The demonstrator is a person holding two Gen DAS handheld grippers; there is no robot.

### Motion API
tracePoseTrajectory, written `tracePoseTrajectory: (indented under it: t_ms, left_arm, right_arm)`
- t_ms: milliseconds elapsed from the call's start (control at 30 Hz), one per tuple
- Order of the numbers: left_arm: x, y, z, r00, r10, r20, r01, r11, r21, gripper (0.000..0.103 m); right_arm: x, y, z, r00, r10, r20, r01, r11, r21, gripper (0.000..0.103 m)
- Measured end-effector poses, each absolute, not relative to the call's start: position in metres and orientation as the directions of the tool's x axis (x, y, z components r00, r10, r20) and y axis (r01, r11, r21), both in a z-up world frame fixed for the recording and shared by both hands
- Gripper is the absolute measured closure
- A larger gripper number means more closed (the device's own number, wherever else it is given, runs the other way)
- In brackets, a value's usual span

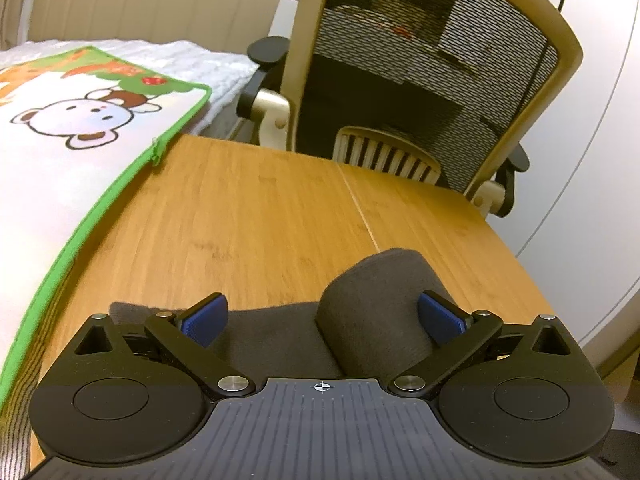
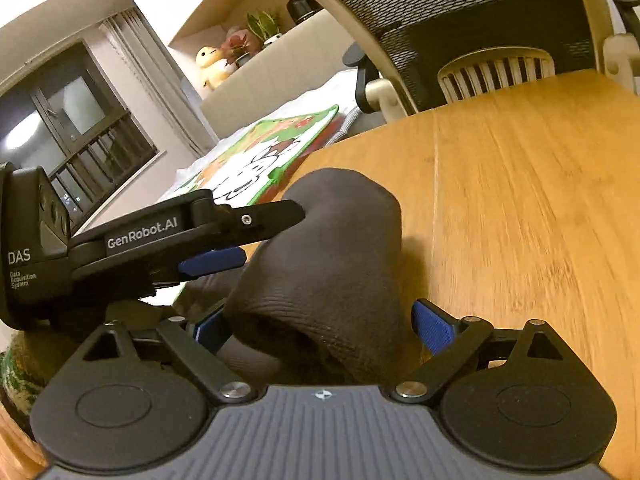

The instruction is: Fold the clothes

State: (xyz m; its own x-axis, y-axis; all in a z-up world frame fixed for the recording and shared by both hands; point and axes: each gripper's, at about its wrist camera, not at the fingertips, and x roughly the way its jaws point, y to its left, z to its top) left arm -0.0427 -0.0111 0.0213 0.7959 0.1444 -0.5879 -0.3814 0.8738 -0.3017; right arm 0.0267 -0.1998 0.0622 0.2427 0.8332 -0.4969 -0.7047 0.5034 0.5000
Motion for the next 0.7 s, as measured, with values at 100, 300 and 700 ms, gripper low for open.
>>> tracePoseTrajectory:
  t_ms: [100,300,700]
  left_arm:
    - [-0.041,-0.013,0.020,0.796,0.143,-0.588,-0.384,0.871,-0.308,0.000]
    - [-0.038,-0.014,0.021,0.801,0.134,-0.584,-0.390,0.856,-0.338,0.000]
    - [-0.054,-0.019,0.046,0.828,0.168,-0.535,-0.371,0.879,-0.298,0.000]
  right_arm:
    - [0.020,-0.198,0.070,0.277,0.828,-0.488,-0.754,0.502,0.423,0.028]
    - [0.012,-0.200,0.079,0.315,0.813,-0.490,-0.776,0.518,0.360,0.044]
    - [-0.043,-0.182,0.077,0.429,0.733,-0.528,-0.861,0.508,0.006,0.046]
